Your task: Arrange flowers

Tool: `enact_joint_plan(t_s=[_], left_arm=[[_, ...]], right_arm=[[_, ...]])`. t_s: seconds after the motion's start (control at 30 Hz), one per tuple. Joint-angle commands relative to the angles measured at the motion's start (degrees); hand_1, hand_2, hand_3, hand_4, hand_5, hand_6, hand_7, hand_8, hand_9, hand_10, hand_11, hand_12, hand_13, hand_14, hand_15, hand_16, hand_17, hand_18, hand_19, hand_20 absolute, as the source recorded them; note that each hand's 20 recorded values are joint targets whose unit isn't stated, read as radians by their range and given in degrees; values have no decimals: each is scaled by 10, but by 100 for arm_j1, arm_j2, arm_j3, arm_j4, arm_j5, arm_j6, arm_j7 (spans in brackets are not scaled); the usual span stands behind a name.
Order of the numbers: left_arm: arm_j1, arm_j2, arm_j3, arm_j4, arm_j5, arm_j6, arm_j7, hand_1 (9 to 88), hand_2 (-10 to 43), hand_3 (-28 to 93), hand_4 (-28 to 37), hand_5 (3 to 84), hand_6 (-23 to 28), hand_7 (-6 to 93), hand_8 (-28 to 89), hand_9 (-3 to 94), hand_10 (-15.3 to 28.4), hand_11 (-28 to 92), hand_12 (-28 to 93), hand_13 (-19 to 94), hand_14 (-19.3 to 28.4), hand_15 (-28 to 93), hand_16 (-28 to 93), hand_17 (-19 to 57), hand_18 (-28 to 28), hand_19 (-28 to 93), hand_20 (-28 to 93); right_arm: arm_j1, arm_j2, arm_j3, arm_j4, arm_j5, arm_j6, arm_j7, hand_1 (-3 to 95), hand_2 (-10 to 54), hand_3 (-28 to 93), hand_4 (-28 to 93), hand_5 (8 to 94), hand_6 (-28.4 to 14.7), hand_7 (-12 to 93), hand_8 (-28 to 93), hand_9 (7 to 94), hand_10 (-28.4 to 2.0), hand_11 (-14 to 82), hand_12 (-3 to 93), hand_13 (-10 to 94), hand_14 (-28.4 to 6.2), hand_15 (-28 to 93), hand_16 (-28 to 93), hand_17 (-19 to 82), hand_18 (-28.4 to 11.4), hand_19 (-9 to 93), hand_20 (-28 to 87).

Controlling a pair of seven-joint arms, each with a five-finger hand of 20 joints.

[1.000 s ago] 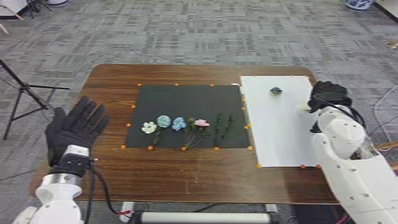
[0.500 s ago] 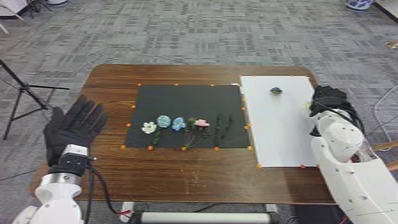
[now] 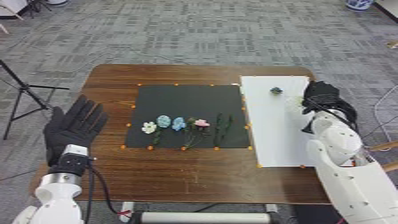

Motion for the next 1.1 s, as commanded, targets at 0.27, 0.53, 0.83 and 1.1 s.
enact_joint_plan(t_s=[0.27,0.53,0.83,1.1], left_arm=[[-686,434,347,184,560,24,-273,253,205,647,-283,420,80,90,-91,341,138,180,63,267,133,215,-52,-63,145,381,82],[-866,439,491,233,731,36,-340,253,205,644,-283,418,80,89,-90,332,138,180,63,262,127,207,-50,-63,143,379,81],[-860,376,474,213,642,78,-341,250,204,646,-283,417,80,89,-90,331,138,181,62,261,127,205,-48,-65,145,379,82],[-865,350,451,221,566,33,-322,250,204,646,-283,419,80,93,-90,332,138,183,63,263,129,208,-47,-66,145,381,81]], right_arm=[[589,-414,-1211,-639,-60,-444,-1145,608,-95,665,-283,754,-2,336,57,795,-69,35,289,757,-56,688,308,408,-203,825,386],[711,-718,-1572,-371,-324,-717,-1085,607,-95,670,-283,757,-2,333,53,798,-74,38,287,759,-58,687,307,407,-205,828,390],[636,-660,-1788,-438,-469,-1016,-1092,609,-95,672,-283,760,-2,328,54,786,-80,42,282,752,-59,684,309,401,-210,825,391],[678,-685,-1872,-437,-385,-970,-1118,607,-95,675,-283,761,0,329,49,772,-81,54,271,744,-62,683,310,397,-211,822,390]])
